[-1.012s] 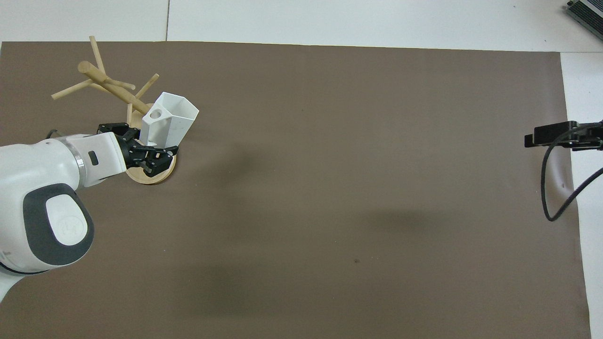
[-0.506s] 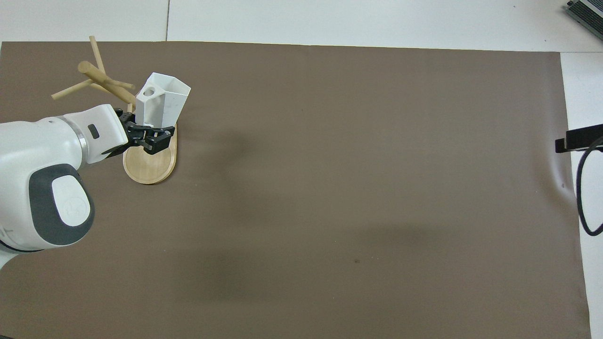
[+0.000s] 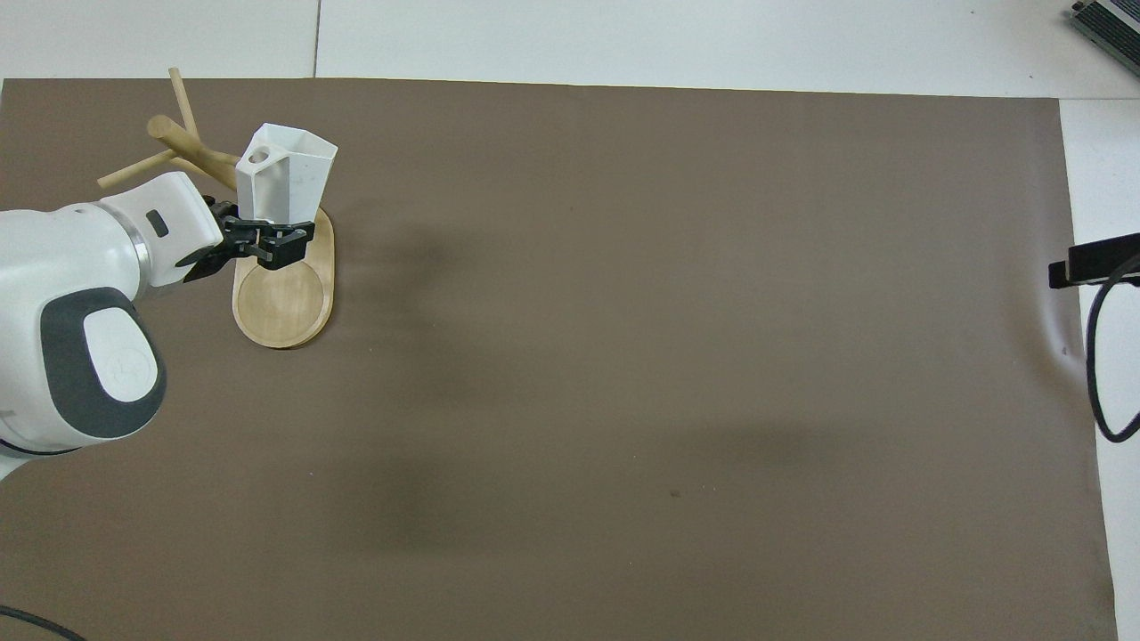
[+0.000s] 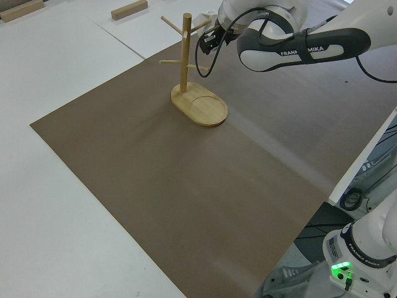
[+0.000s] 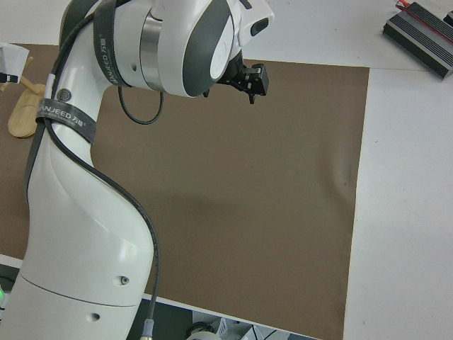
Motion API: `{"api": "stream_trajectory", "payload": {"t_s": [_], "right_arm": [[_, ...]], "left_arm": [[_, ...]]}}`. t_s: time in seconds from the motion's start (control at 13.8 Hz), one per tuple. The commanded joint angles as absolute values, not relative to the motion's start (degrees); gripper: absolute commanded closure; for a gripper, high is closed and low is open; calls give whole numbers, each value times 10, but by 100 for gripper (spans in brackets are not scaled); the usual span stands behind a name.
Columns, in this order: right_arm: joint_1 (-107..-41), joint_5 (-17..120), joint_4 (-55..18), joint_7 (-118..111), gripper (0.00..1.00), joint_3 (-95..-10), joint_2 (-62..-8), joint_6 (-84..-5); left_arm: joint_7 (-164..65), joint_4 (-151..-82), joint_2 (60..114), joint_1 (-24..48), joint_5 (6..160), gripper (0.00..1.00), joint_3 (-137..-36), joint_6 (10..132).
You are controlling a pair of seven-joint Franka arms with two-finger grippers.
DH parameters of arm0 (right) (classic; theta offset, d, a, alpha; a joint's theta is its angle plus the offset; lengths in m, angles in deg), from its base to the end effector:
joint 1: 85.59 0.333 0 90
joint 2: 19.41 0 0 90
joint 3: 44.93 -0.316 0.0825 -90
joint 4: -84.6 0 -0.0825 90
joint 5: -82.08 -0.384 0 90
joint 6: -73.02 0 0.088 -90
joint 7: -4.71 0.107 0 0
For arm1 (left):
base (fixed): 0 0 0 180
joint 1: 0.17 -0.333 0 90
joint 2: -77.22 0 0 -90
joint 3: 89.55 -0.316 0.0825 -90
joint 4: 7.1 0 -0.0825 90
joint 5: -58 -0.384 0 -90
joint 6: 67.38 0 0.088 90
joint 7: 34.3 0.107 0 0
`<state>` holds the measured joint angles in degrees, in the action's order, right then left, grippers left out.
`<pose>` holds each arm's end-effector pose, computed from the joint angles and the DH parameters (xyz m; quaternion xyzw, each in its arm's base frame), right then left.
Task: Hang cup on rack
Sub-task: 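Lift the cup with the left gripper toward the rack's peg, then lower the cup's handle onto the rack peg with the left gripper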
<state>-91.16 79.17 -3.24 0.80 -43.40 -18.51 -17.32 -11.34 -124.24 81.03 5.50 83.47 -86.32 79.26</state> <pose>0.5472 -0.0628 0.6517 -0.9989 0.0272 -0.0320 0.0226 0.5938 -0.0861 0.4566 0.9562 -0.1138 0.2347 0.1332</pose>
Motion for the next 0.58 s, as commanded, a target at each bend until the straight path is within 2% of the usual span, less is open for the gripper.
{"api": "stream_trajectory", "payload": {"t_s": [0.0,0.51], "right_arm": [[-905,804,-37,11,0,-419,-184,-172],[-854,805,-49,10,0,-362,-182,-186]], "left_arm": [[-169,-1228,821,49,821,100,-860,789],[-283,-1214,822,43,828,100,-859,745]]}}
